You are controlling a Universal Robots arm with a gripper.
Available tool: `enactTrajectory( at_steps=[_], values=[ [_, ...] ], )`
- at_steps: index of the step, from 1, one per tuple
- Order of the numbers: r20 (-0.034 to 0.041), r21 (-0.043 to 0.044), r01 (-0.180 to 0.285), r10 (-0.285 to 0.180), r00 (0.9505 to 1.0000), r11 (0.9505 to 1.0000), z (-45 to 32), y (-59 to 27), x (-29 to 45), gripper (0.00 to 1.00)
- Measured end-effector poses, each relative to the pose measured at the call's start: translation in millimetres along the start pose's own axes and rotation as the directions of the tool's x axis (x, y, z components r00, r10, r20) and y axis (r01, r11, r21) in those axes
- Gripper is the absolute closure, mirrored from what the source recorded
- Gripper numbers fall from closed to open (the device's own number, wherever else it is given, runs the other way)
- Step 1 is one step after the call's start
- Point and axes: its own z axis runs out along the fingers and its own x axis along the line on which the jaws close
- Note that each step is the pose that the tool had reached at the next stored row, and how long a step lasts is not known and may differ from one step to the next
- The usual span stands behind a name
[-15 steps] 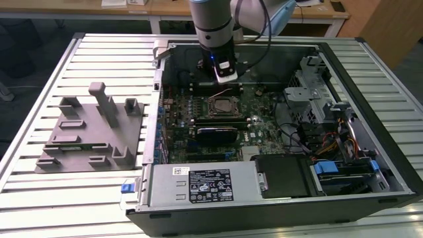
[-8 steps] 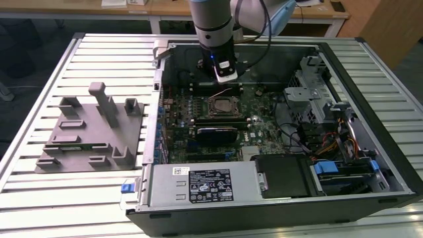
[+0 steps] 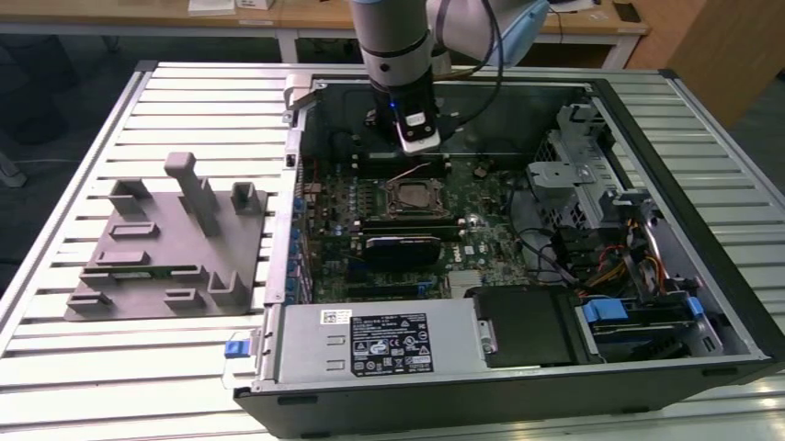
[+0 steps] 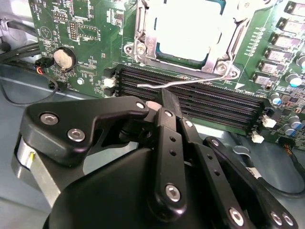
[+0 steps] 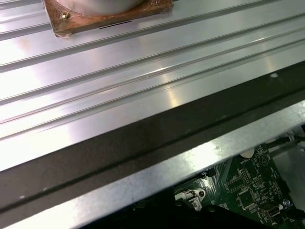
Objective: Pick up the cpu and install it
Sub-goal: 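Install the first cpu locking lever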
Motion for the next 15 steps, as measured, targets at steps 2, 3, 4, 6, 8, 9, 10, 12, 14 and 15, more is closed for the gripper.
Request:
enactTrajectory(
  at_steps=[2, 3, 4, 6, 8, 9, 10, 12, 14, 15],
  values=[
    [0.0000, 0.0000, 0.000, 0.000, 1.0000, 1.0000, -0.6, 0.1, 0.0, 0.89],
    [0.0001, -0.0002, 0.000, 0.000, 1.0000, 1.0000, -0.9, 0.2, -0.1, 0.89],
    [0.0001, -0.0003, 0.000, 0.000, 1.0000, 1.0000, -1.0, 0.2, -0.1, 0.89],
    [0.0002, 0.0000, -0.001, 0.001, 1.0000, 1.0000, -1.2, -0.4, -0.3, 0.89],
    [0.0004, 0.0001, -0.001, 0.001, 1.0000, 1.0000, -1.4, -1.5, -0.8, 0.89],
    [0.0005, 0.0001, -0.002, 0.002, 1.0000, 1.0000, -1.5, -2.1, -1.1, 0.89],
    [0.0007, 0.0001, -0.003, 0.003, 1.0000, 1.0000, -1.6, -2.8, -1.3, 0.89],
    [0.0009, 0.0003, -0.004, 0.004, 1.0000, 1.0000, -1.7, -3.8, -1.8, 0.89],
    [0.0015, 0.0006, -0.006, 0.006, 1.0000, 1.0000, -1.7, -4.3, -1.9, 0.89],
    [0.0022, 0.0008, -0.008, 0.008, 1.0000, 1.0000, -1.3, -4.4, -1.9, 0.89]
  ],
)
